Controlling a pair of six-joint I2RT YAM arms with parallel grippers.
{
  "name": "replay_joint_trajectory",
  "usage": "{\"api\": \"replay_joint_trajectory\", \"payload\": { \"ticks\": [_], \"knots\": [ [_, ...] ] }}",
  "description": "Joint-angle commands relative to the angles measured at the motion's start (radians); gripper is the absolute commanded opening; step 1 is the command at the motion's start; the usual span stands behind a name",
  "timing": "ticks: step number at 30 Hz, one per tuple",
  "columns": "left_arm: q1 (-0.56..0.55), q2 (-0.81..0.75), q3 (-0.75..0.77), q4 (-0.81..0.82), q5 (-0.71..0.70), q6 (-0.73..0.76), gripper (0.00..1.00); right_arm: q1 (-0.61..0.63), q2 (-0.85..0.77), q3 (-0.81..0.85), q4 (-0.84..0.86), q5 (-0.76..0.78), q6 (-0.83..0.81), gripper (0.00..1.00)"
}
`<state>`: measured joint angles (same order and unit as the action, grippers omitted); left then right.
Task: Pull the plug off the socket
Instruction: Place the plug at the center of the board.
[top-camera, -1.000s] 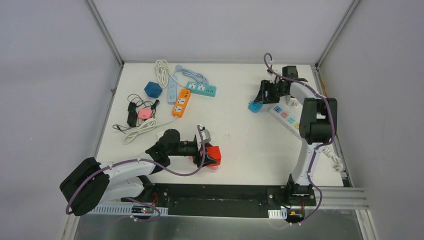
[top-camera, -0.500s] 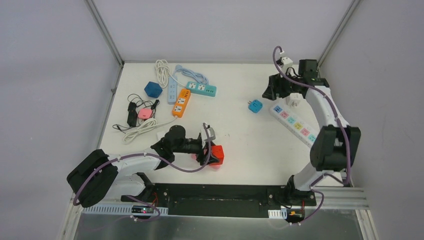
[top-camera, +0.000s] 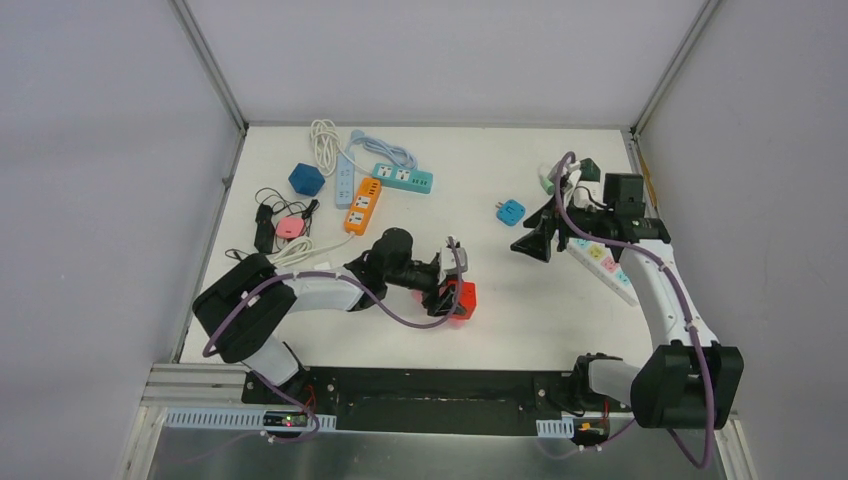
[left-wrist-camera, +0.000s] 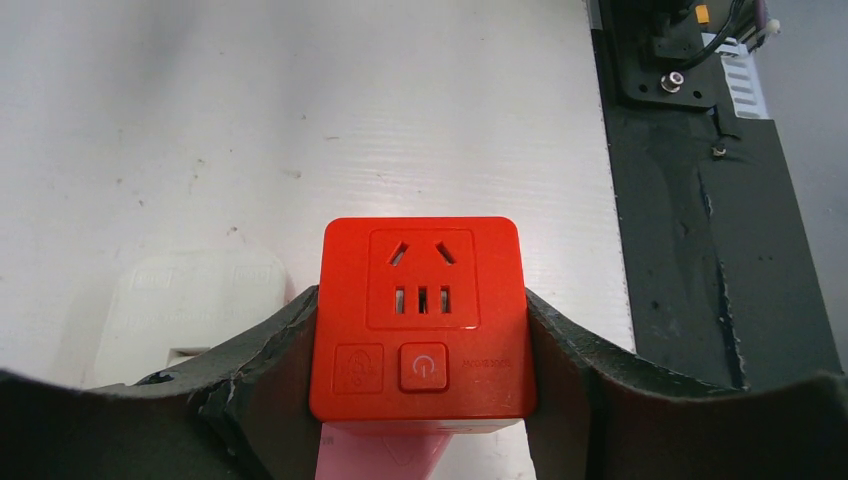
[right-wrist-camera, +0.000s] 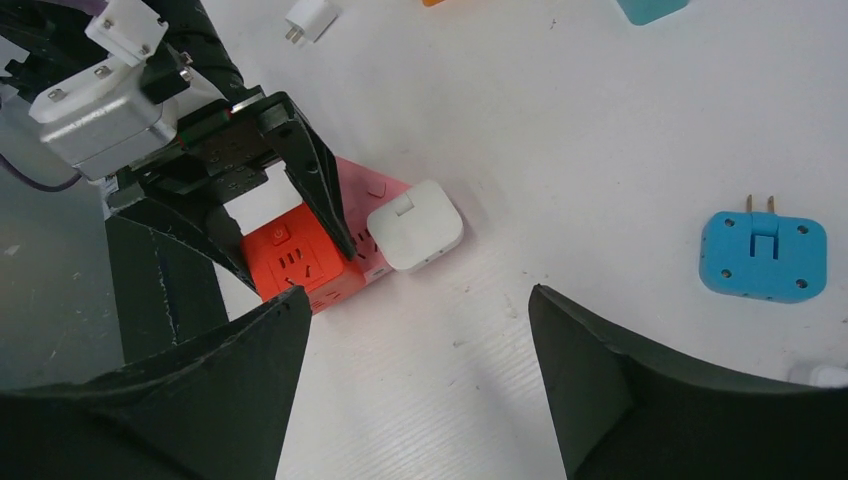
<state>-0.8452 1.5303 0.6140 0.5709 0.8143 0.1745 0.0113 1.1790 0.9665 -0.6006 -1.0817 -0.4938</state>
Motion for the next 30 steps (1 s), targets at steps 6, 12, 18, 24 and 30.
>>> {"api": "replay_joint_trajectory", "payload": {
  "ticks": [6, 12, 18, 24, 30],
  "knots": [
    [-0.025, 0.079, 0.051, 0.069, 0.016, 0.029, 0.0, 0.001, 0.08, 0.077, -0.128, -0.024, -0.167, 0.83],
    [-0.024, 0.093, 0.021, 0.088, -0.039, 0.003, 0.25, 0.001, 0.087, 0.078, -0.137, -0.024, -0.173, 0.83],
    [-0.034, 0.074, -0.028, 0.153, -0.097, -0.021, 0.46, -0.001, 0.091, 0.078, -0.138, -0.023, -0.173, 0.83],
    [-0.036, 0.055, -0.041, 0.135, -0.121, -0.024, 0.52, -0.002, 0.094, 0.083, -0.148, -0.021, -0.177, 0.83],
    [-0.041, 0.041, -0.054, 0.125, -0.138, -0.03, 0.57, -0.002, 0.099, 0.09, -0.16, -0.021, -0.181, 0.83]
  ]
}}
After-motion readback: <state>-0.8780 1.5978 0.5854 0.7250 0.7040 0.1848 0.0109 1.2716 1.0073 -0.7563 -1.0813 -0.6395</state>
